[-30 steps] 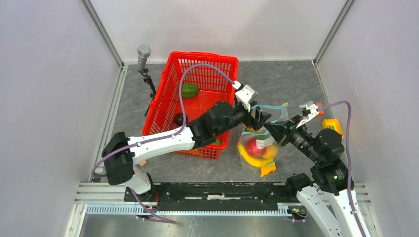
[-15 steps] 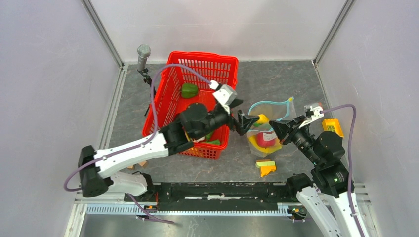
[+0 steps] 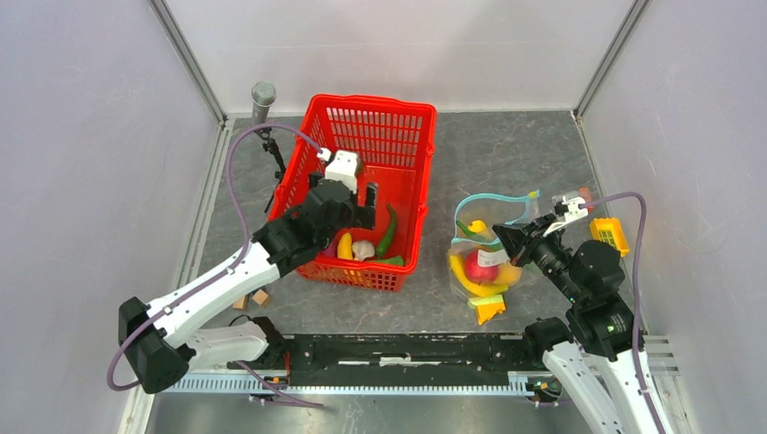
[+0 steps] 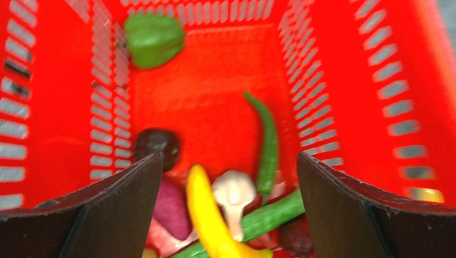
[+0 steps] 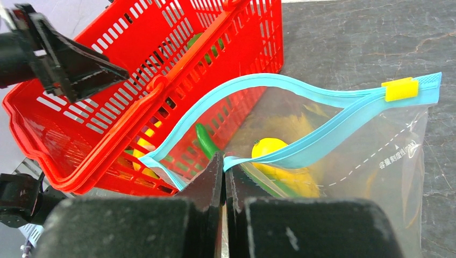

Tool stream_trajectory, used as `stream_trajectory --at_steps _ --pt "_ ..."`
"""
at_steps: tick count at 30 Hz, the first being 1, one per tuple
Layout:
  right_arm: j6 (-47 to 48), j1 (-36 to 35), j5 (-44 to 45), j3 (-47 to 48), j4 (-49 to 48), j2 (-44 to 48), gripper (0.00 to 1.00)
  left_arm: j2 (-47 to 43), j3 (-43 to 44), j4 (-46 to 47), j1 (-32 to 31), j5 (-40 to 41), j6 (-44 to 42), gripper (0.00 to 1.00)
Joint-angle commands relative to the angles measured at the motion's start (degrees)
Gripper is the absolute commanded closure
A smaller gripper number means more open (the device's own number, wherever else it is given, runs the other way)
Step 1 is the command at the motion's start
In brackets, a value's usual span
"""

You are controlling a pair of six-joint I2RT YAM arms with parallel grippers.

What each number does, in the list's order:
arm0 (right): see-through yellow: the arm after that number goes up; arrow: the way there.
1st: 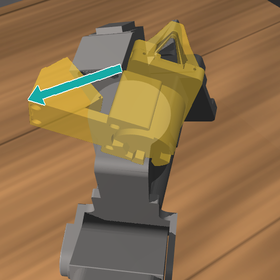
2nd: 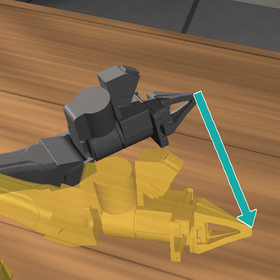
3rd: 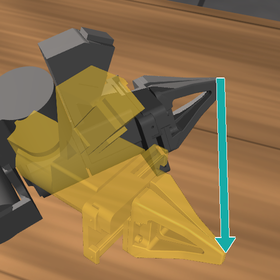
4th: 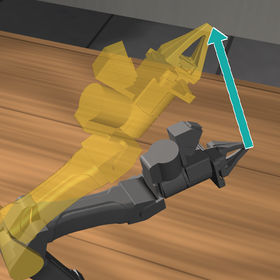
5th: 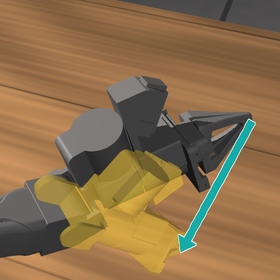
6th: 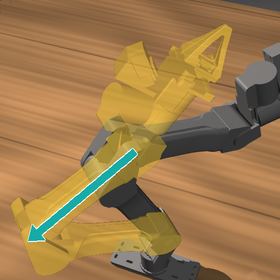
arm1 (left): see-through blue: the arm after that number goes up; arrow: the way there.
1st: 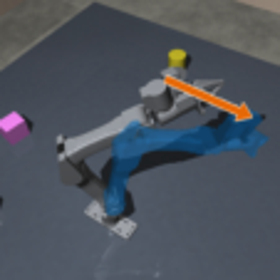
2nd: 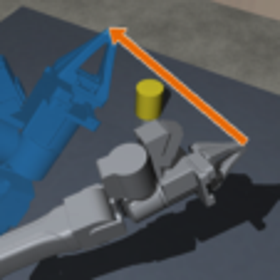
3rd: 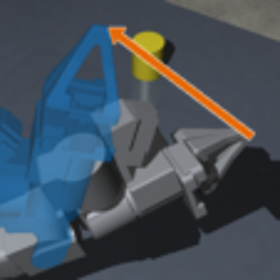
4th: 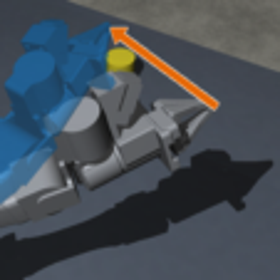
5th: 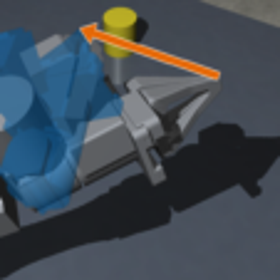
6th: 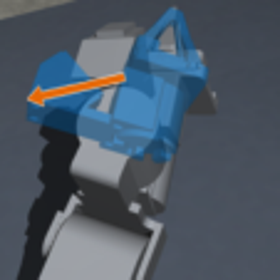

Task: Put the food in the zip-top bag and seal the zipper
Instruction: Pick up the fake fruit from the bin.

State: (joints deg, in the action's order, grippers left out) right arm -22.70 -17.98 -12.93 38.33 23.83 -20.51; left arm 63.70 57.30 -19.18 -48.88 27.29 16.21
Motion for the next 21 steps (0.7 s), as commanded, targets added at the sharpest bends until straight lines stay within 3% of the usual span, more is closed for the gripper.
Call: stream_trajectory --at_steps 1,15,21 --pt "0.15 -0.22 1.24 0.62 -1.6 0.87 0.97 1.45 -2.4 -4.35 4.67 1.26 5.33 0.0" --pt "0.23 -0.2 0.54 1.05 -1.85 -0.48 0.96 25.03 1.76 -2.41 14.2 1.36 5.41 0.0" --pt "0.65 -0.18 0.61 0.57 -1.66 -0.71 0.96 29.9 3.0 0.84 16.3 2.1 4.37 0.0"
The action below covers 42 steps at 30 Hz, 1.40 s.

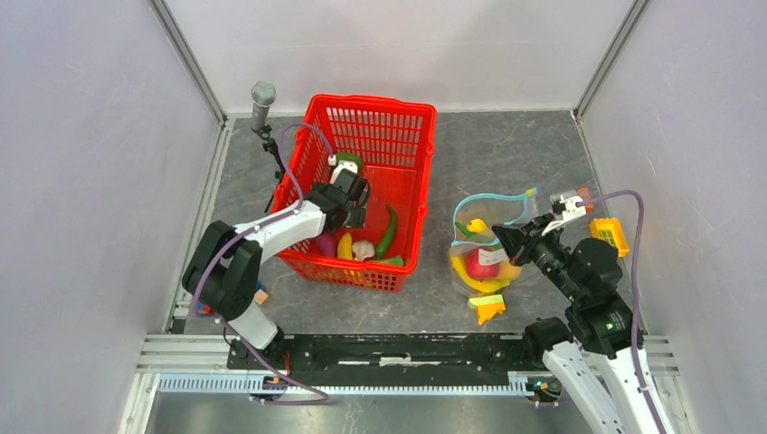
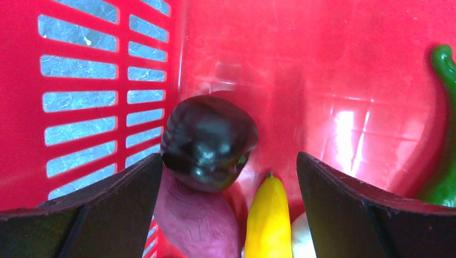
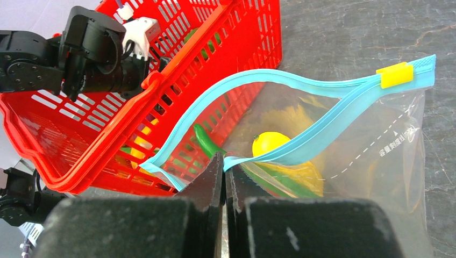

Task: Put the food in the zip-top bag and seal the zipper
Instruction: Pick up the fake fruit from the bin.

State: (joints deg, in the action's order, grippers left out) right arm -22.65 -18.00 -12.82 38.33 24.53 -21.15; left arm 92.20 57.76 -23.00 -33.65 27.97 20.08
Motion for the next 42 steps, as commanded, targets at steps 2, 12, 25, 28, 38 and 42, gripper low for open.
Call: stream_trajectory --at_steps 2,12,25,28,38,42 --pt "0.77 -0.19 0.73 0.44 -2.34 -0.22 0.96 2.47 2.84 4.6 1.26 4.05 0.95 0.0" --pt "1.43 -0.19 0.85 -0.09 -3.23 -1.81 0.96 7.71 2.36 7.89 1.83 4.17 1.15 0.1" --pt "1.11 -0.19 1.28 -0.18 -2.47 -0.84 0.96 -2.65 -0.22 8.77 1.7 -1.54 0.66 0.6" --pt "1.19 -0.18 1.64 -0.18 -2.51 -0.89 0.96 -8.69 -1.44 10.17 1.65 -7.07 0.58 0.6" --pt "0.22 -0.14 -1.99 -0.27 -6.62 -2.93 0.96 -22.67 -3.37 16.78 -1.24 -30.8 4.22 0.58" --pt "10.03 -0.21 0.84 9.94 -2.02 -10.04 0.95 -27.98 -3.38 19.05 -2.6 -34.05 4.64 0.57"
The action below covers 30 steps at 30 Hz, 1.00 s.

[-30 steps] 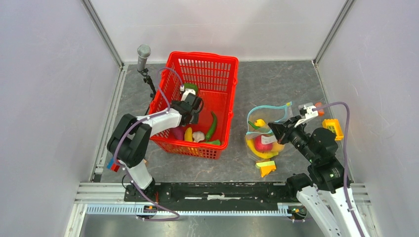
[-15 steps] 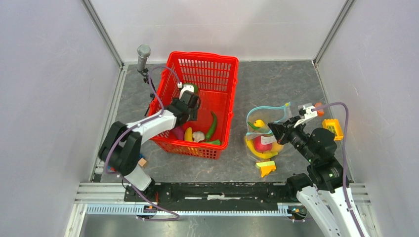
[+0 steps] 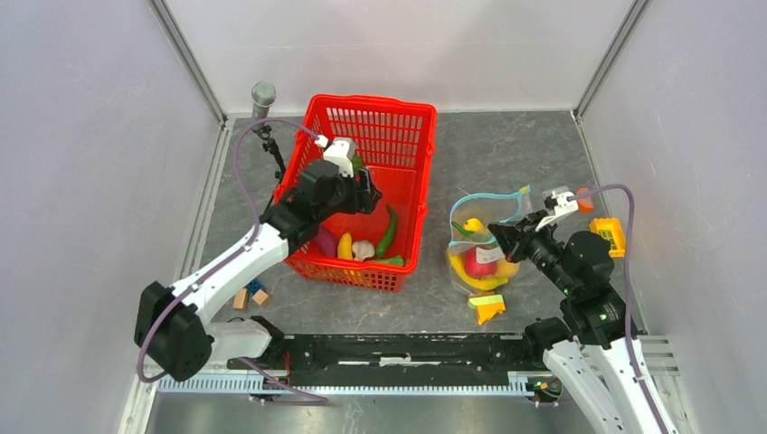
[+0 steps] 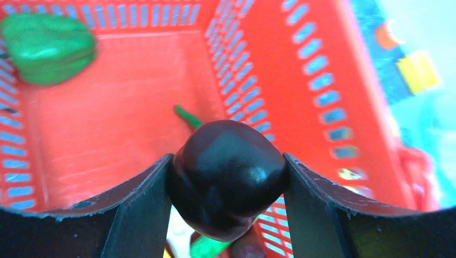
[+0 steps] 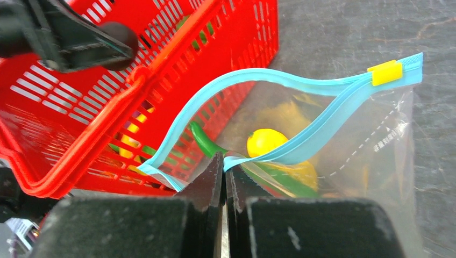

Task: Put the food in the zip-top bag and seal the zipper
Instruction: Pick up the fake fruit from the bin, then place the fake fruit in the zipper food storage bag.

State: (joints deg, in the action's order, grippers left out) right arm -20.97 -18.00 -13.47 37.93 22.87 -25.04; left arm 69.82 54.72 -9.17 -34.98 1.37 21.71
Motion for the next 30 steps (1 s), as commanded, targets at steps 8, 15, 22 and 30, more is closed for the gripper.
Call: stream_trajectory --at_steps 8,15,22,30 --pt "10.62 -0.14 -9.68 9.24 -1.06 -11.95 1.0 -12.43 -0.07 7.0 -2.08 -11.64 5.56 0.54" --pt "12.04 -0.19 -11.96 6.72 2.99 -10.7 1.0 -9.81 2.79 11.58 -7.55 -14.1 5.85 0.54" --pt "10.13 -0.15 -10.71 5.25 3.98 -6.94 0.99 0.13 9.48 15.07 -18.57 -12.44 2.97 0.53" --pt "8.61 -0.17 -10.98 4.76 4.46 -3.52 0.98 10.7 16.1 15.94 -24.28 -11.47 0.2 0.52"
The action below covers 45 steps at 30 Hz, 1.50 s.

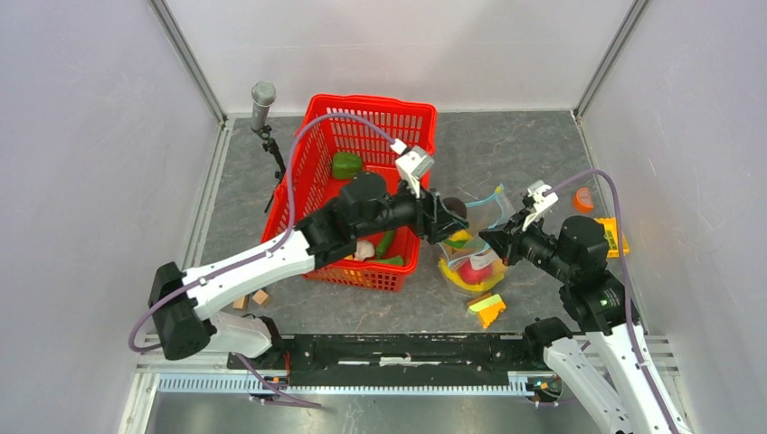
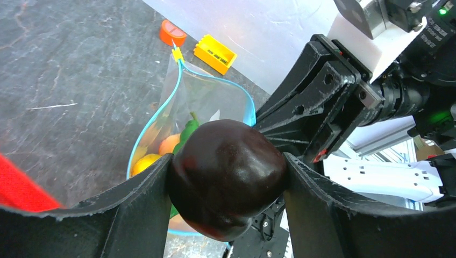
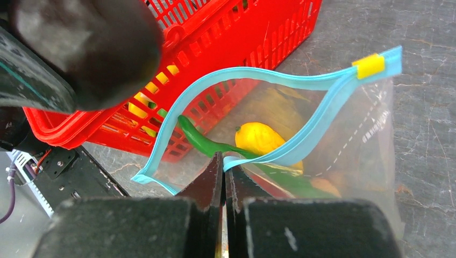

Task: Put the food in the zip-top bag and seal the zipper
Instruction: Place the fake fruit in the zipper food storage bag.

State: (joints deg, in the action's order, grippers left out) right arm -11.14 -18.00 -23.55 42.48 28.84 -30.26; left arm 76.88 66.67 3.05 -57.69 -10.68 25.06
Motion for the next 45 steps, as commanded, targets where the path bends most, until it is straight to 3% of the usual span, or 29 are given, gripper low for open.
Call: stream_trajectory --at_steps 1,7,17,20,30,33,40,45 --pt "-1.38 -0.18 -1.1 0.27 -1.51 2.0 0.98 4.81 4.61 3.81 -1.91 0.94 -3.16 0.52" --pt "-1.85 -0.14 -1.35 0.41 -1.42 3.61 0.97 10.21 5.75 4.38 -2.75 2.47 -2.3 0.51" --pt "-1.44 -0.17 -1.1 0.27 -1.77 4.19 0.96 13.14 6.8 3.19 -3.25 4.43 -4.05 0.39" --pt "-1.52 -0.13 -0.8 0.32 -1.93 4.37 0.97 12.64 6.56 3.1 -3.22 5.04 -4.44 0.29" --pt "-3.77 -0.2 -1.66 -0.97 -5.86 6.92 0.97 11.39 4.89 5.12 -3.27 6.17 -4.1 0.15" --pt "-4.19 -0.19 -1.04 -1.56 -6.25 6.97 0.96 10.12 4.37 5.39 -3.22 6.72 -4.13 0.06" --pt "-4.8 -0.19 -0.81 -2.22 -7.36 6.92 0.96 6.72 2.38 5.84 -3.13 8.34 -5.18 0.02" --pt "-5.67 -0.19 1.52 -2.05 -6.32 6.82 0.96 6.19 2.95 1.59 -3.15 8.49 -6.67 0.06"
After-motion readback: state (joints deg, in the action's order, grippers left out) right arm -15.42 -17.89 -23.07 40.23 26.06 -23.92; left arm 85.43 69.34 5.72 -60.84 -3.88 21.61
